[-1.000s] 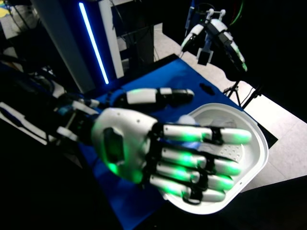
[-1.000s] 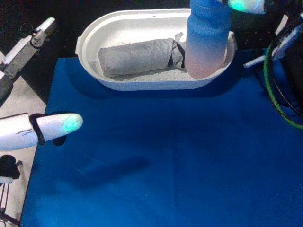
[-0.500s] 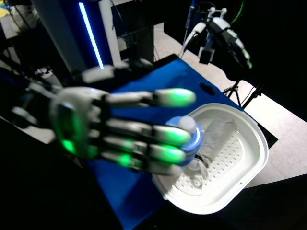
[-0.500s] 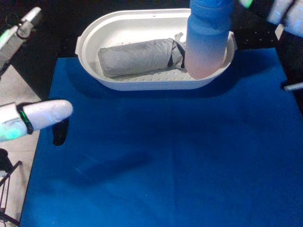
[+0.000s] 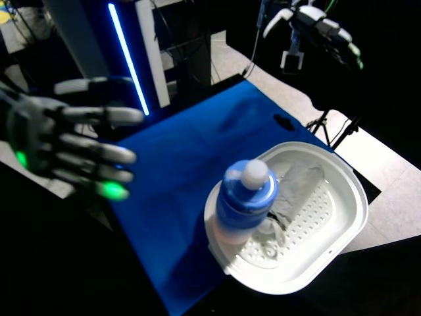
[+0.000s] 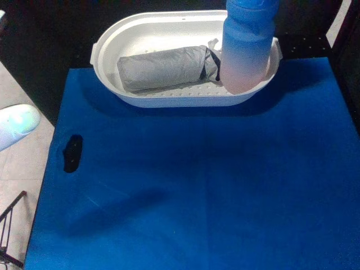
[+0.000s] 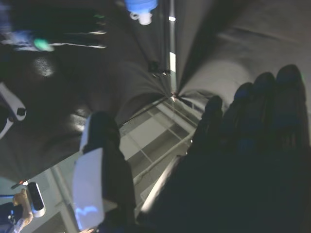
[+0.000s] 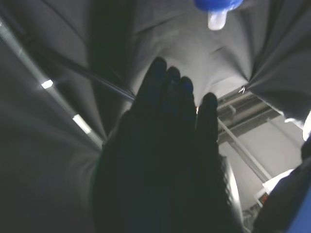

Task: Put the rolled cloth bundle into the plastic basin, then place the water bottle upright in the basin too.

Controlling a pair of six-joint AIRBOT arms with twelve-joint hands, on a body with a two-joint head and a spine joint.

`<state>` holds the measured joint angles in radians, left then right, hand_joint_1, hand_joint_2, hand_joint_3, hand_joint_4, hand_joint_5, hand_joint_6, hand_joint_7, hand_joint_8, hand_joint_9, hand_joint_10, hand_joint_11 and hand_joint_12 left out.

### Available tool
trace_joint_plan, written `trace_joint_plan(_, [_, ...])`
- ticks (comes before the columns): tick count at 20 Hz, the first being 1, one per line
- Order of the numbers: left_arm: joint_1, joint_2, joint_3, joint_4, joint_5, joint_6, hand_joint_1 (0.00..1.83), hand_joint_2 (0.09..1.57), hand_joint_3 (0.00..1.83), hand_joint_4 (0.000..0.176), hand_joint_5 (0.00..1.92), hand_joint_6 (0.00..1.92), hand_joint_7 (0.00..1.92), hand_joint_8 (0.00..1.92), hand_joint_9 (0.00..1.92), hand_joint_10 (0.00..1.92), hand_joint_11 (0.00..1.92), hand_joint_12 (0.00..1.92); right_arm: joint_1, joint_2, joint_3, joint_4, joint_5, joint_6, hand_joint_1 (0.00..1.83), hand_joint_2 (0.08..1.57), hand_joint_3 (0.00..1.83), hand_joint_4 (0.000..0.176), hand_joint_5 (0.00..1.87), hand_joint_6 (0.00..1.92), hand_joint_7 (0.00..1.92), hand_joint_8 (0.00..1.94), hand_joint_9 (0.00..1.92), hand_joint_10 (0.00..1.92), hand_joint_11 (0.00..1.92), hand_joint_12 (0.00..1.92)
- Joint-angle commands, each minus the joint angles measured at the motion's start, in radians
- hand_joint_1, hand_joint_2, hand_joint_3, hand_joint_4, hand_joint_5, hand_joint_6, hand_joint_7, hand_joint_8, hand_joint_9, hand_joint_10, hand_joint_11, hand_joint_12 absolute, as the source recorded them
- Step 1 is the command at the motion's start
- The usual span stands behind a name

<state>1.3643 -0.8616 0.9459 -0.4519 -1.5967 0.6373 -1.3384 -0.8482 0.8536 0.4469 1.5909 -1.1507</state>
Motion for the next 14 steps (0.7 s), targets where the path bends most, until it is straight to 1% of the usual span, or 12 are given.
trace_joint_plan(1, [-0.002, 0.006, -0.006, -0.001, -0.13, -0.004, 0.33, 0.89, 0.0, 0.176, 0.0, 0.0, 0.0, 0.0, 0.0, 0.0, 0.0, 0.0, -0.009, 0.011, -0.012, 0.007, 0.171, 0.006, 0.54, 0.98, 0.0, 0.176, 0.0, 0.0, 0.0, 0.0, 0.0, 0.0, 0.0, 0.0])
trace_joint_plan(4, [0.025, 0.01, -0.02, -0.023, -0.134, -0.003, 0.31, 0.87, 0.0, 0.176, 0.0, 0.0, 0.0, 0.0, 0.0, 0.0, 0.0, 0.0, -0.071, 0.016, -0.04, 0.03, 0.171, 0.006, 0.56, 0.97, 0.0, 0.176, 0.0, 0.0, 0.0, 0.0, 0.0, 0.0, 0.0, 0.0])
trace_joint_plan(5, [0.028, 0.012, -0.024, -0.025, -0.134, -0.004, 0.31, 0.87, 0.0, 0.176, 0.0, 0.0, 0.0, 0.0, 0.0, 0.0, 0.0, 0.0, -0.079, 0.02, -0.043, 0.03, 0.171, 0.006, 0.56, 0.97, 0.0, 0.176, 0.0, 0.0, 0.0, 0.0, 0.0, 0.0, 0.0, 0.0])
trace_joint_plan(10, [0.029, 0.01, -0.03, -0.027, -0.134, -0.003, 0.27, 0.85, 0.0, 0.176, 0.0, 0.0, 0.0, 0.0, 0.0, 0.0, 0.01, 0.0, -0.079, 0.049, -0.039, 0.034, 0.17, 0.006, 0.55, 0.97, 0.0, 0.176, 0.0, 0.0, 0.0, 0.0, 0.0, 0.0, 0.0, 0.0])
trace_joint_plan(11, [0.029, 0.01, -0.031, -0.03, -0.134, -0.003, 0.27, 0.86, 0.0, 0.176, 0.0, 0.0, 0.0, 0.0, 0.0, 0.0, 0.01, 0.0, -0.079, 0.05, -0.04, 0.034, 0.17, 0.006, 0.54, 0.99, 0.01, 0.176, 0.0, 0.0, 0.0, 0.0, 0.0, 0.0, 0.0, 0.0])
trace_joint_plan(13, [0.03, 0.01, -0.032, -0.033, -0.134, -0.003, 0.29, 0.82, 0.0, 0.176, 0.0, 0.0, 0.0, 0.0, 0.0, 0.0, 0.04, 0.02, -0.078, 0.046, -0.039, 0.039, 0.17, 0.006, 0.56, 0.99, 0.0, 0.176, 0.0, 0.0, 0.0, 0.0, 0.0, 0.0, 0.0, 0.0])
trace_joint_plan(14, [0.028, 0.01, -0.032, -0.035, -0.134, 0.001, 0.28, 0.83, 0.0, 0.176, 0.0, 0.0, 0.0, 0.0, 0.0, 0.0, 0.05, 0.02, -0.068, 0.046, -0.036, 0.042, 0.17, 0.006, 0.57, 0.99, 0.0, 0.176, 0.0, 0.0, 0.0, 0.0, 0.0, 0.0, 0.0, 0.0])
